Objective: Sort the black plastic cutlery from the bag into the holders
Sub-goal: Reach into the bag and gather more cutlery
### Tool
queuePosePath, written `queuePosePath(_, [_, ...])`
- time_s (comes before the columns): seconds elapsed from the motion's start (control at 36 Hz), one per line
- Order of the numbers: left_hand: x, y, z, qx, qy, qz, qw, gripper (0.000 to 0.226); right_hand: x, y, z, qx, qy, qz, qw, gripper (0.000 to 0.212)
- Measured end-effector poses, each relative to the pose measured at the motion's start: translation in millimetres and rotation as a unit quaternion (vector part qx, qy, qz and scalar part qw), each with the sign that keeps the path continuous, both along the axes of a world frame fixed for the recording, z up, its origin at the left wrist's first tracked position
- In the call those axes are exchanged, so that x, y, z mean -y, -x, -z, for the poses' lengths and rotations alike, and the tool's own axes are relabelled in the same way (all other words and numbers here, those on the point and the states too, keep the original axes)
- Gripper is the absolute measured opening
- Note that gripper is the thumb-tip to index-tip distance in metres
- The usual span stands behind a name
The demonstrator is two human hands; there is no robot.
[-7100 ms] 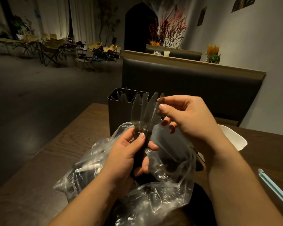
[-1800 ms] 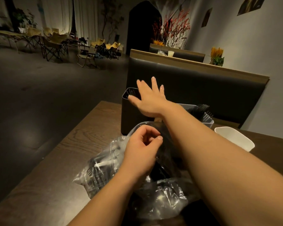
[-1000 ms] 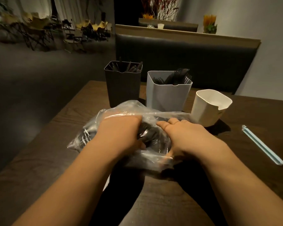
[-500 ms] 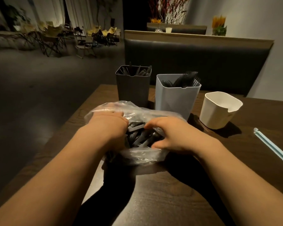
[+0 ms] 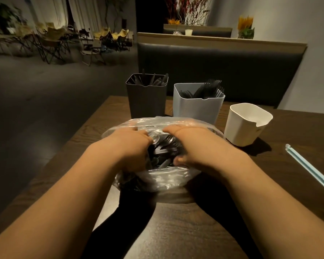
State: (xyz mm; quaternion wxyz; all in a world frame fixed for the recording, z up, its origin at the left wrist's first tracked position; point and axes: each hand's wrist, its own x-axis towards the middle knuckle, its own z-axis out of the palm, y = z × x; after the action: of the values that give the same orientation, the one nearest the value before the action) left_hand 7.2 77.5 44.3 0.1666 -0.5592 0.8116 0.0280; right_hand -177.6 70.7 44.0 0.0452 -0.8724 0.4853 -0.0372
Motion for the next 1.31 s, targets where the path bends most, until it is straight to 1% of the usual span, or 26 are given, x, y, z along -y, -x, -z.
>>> queuePosePath(0.06, [-0.1, -5.3, -3.1, 0.000, 0.000, 0.004, 1.000, 0.061, 0.4, -8.1, -1.2, 0.039, -0.049, -0.022, 0.998, 0.072])
queuePosePath(0.11, [-0.3, -9.1, -6.0, -0.013, -0.005, 0.001, 1.000, 0.055, 3.9, -11.4, -1.1, 0.044, -0.070, -0.024, 0.996, 0.061])
queuePosePath(0.19, [0.9, -12.2, -6.0, -0.040, -0.012, 0.001, 0.999, 0.046, 9.7, -10.4, -4.0, 0.026, -0.092, -0.001, 0.995, 0.053])
queuePosePath(0.25, [1.2, -13.3, -5.3, -0.047, -0.014, 0.000, 0.999, 0.041, 12.2, -9.7, -6.4, 0.011, -0.090, 0.010, 0.996, 0.048])
queuePosePath(0.31, [0.2, -12.7, -5.7, -0.056, -0.012, -0.010, 0.998, 0.039, 11.0, -8.5, -7.3, -0.008, -0.088, 0.020, 0.996, 0.038])
queuePosePath(0.36, [-0.9, -9.9, -6.4, -0.080, 0.005, -0.031, 0.996, 0.033, 6.0, -7.5, -5.6, -0.032, -0.093, 0.022, 0.995, 0.027])
queuePosePath(0.42, [-0.3, -4.8, -4.9, -0.099, 0.038, -0.051, 0.993, 0.028, 0.1, -7.2, 0.0, -0.069, -0.089, 0.013, 0.994, 0.022])
queuePosePath(0.47, [0.9, 2.4, -2.2, -0.097, 0.068, -0.066, 0.991, 0.028, -3.4, -8.1, 10.0, -0.092, -0.081, 0.012, 0.992, 0.023])
queuePosePath(0.53, [1.9, 10.7, 0.7, -0.081, 0.083, -0.081, 0.990, 0.036, -5.0, -9.3, 19.3, -0.092, -0.091, 0.026, 0.991, 0.024])
queuePosePath(0.58, [2.6, 18.8, 3.4, -0.064, 0.080, -0.098, 0.990, 0.044, -5.1, -8.8, 25.5, -0.083, -0.095, 0.033, 0.991, 0.023])
queuePosePath(0.64, [4.8, 25.4, 4.6, -0.053, 0.073, -0.112, 0.990, 0.043, -6.0, -6.2, 28.7, -0.072, -0.086, 0.027, 0.993, 0.024])
queuePosePath(0.69, [8.1, 29.7, 4.1, -0.049, 0.074, -0.127, 0.988, 0.040, -8.7, -3.7, 30.3, -0.068, -0.075, 0.009, 0.995, 0.019])
queuePosePath(0.78, [12.1, 33.0, 0.2, -0.059, 0.063, -0.155, 0.984, 0.041, -11.7, -1.1, 31.4, -0.057, -0.072, -0.005, 0.996, 0.008])
queuePosePath(0.92, [18.5, 35.5, 3.0, -0.101, 0.022, -0.193, 0.976, 0.045, -9.3, 8.5, 26.4, -0.068, -0.075, 0.000, 0.995, 0.010])
queuePosePath(1.08, [28.1, 45.1, 10.7, -0.148, -0.004, -0.218, 0.965, 0.041, -5.7, 25.4, 18.6, -0.081, -0.108, 0.032, 0.990, 0.009])
queuePosePath(1.17, [31.3, 54.9, 17.0, -0.149, 0.000, -0.207, 0.967, 0.038, -3.6, 35.1, 18.7, -0.047, -0.122, 0.048, 0.990, 0.007])
queuePosePath(1.31, [34.1, 62.2, 16.4, -0.147, 0.005, -0.193, 0.970, 0.032, -4.0, 46.9, 22.6, 0.055, -0.125, 0.068, 0.988, 0.009])
